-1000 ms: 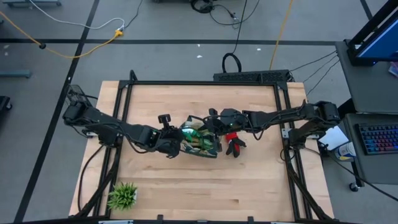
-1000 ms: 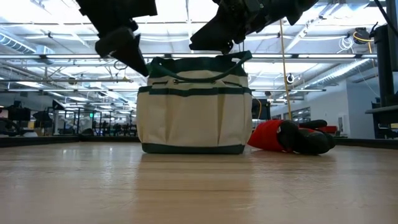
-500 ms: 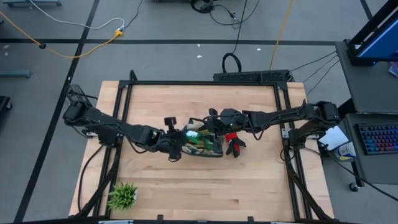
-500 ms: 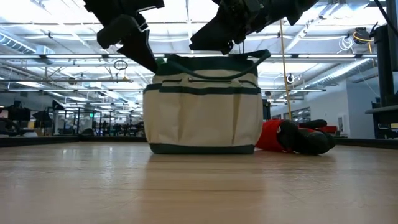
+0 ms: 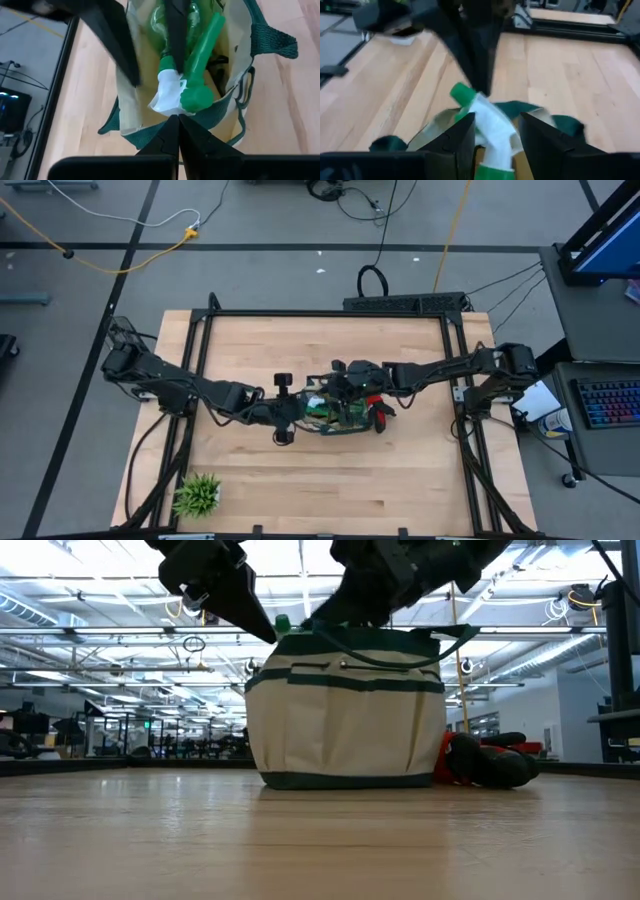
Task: Pick & Place Garden tools in Gardening bag
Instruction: Put the green sprayer into the green gardening bag
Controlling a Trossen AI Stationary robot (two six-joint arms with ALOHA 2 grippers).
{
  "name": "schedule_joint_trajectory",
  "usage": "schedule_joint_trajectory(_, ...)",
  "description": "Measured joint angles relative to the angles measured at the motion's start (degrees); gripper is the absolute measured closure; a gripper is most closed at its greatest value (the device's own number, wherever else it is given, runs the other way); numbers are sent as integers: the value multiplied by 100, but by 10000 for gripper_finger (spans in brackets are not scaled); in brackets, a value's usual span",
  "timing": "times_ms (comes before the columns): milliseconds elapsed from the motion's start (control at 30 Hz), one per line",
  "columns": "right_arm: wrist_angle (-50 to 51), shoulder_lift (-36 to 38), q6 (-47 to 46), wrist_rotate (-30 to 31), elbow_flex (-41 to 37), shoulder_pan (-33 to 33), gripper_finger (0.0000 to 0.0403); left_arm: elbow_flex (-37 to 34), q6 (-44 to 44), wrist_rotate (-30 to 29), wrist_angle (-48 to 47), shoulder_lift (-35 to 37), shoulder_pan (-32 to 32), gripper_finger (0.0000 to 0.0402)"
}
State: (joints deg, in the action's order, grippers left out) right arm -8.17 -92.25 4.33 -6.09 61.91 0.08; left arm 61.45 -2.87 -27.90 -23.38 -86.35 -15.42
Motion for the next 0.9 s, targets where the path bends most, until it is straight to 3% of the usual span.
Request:
schedule_joint_trajectory(500,95,-220,253,-16,-2,-2,259,4,-207,413,300,-72,0,397)
schedule_joint_trajectory(700,176,-220,296,-6,-2,-13,259,5,-581,110,559,189,-97,384)
schedule_joint_trajectory(900,309,-220,302,11,-2,-13,259,6,-703,1043,849,297,-118,385)
